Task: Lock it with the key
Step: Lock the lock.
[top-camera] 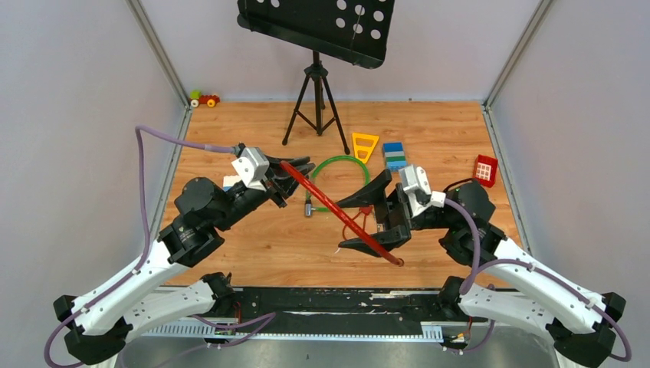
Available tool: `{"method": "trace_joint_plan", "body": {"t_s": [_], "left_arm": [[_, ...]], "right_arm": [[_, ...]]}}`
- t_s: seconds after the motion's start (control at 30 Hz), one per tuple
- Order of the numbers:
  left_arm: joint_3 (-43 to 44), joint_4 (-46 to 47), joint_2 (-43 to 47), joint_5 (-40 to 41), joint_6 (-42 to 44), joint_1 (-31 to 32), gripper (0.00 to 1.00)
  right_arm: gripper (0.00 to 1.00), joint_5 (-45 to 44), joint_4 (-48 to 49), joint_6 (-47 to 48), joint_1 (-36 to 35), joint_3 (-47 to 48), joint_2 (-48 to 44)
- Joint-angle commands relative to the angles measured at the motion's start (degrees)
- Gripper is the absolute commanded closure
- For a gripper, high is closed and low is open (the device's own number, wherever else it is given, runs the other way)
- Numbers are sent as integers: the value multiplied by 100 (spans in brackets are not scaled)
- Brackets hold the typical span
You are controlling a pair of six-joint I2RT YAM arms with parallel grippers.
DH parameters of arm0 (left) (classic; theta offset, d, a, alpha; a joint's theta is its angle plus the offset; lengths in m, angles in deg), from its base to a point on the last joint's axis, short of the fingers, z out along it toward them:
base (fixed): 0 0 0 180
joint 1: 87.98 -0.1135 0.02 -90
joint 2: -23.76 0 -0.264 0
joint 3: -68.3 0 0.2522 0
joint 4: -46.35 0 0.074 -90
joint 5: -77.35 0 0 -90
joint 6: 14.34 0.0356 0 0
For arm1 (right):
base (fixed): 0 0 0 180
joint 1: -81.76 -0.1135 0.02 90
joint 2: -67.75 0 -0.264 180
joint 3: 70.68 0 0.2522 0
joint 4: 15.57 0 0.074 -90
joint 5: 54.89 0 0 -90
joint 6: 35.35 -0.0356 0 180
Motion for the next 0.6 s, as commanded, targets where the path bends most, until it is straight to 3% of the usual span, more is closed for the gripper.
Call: {"method": "trace_joint_plan", "body": {"t_s": [0.0, 0.1, 0.27, 0.33, 0.43, 0.57], "left_arm": [[311, 252, 111, -68, 184, 0, 100], [307, 220, 173, -144, 338, 0, 100], [334, 49, 210, -59, 514, -4, 100], [350, -8, 214, -36, 575, -8, 100], [375, -81, 223, 3, 637, -13, 100], [433, -145, 234, 83, 739, -17, 100]], "right_arm": [[29, 328, -309, 430, -62, 382, 133], [29, -549, -1146, 1194, -63, 547, -54], [30, -3780, -2645, 1998, -63, 940, -159], [30, -4646, -3067, 2213, -67, 1098, -155], [30, -4671, -3623, 2373, -63, 1260, -275], [30, -3285, -4415, 2475, -63, 1428, -549]]}}
